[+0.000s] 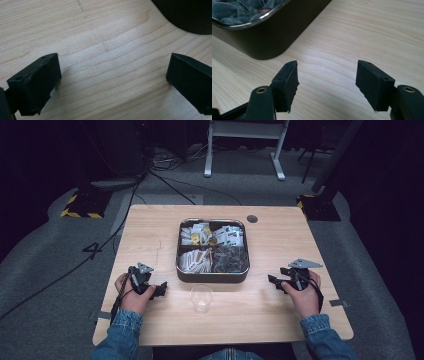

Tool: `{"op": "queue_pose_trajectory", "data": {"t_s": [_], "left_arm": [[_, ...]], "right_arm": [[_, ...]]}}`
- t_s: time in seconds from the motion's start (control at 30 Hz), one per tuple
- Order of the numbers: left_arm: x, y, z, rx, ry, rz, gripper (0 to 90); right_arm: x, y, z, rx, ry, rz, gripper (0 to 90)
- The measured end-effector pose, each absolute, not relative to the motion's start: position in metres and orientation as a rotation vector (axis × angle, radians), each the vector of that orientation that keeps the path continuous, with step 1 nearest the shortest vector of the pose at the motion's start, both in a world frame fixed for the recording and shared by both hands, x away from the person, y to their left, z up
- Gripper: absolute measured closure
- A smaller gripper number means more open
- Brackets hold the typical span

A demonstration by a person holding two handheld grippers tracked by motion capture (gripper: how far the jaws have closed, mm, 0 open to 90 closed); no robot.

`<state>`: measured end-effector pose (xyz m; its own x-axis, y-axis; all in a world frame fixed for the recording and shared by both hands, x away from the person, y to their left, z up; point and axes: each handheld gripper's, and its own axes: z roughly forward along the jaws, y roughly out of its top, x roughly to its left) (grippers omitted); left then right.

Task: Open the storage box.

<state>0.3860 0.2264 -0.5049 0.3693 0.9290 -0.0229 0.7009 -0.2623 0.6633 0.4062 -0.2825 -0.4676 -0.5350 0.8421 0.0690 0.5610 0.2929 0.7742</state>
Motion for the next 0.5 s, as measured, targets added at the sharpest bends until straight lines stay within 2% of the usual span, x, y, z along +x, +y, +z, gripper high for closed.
{"op": "queue_pose_trajectory", "data": {"t_s": [0.5], "left_arm": [[0.385, 0.231, -0.505, 2.063, 1.371, 0.488, 0.2]], "right_arm": [[0.425, -0.252, -0.413, 1.088, 2.293, 1.203, 33.7]]}}
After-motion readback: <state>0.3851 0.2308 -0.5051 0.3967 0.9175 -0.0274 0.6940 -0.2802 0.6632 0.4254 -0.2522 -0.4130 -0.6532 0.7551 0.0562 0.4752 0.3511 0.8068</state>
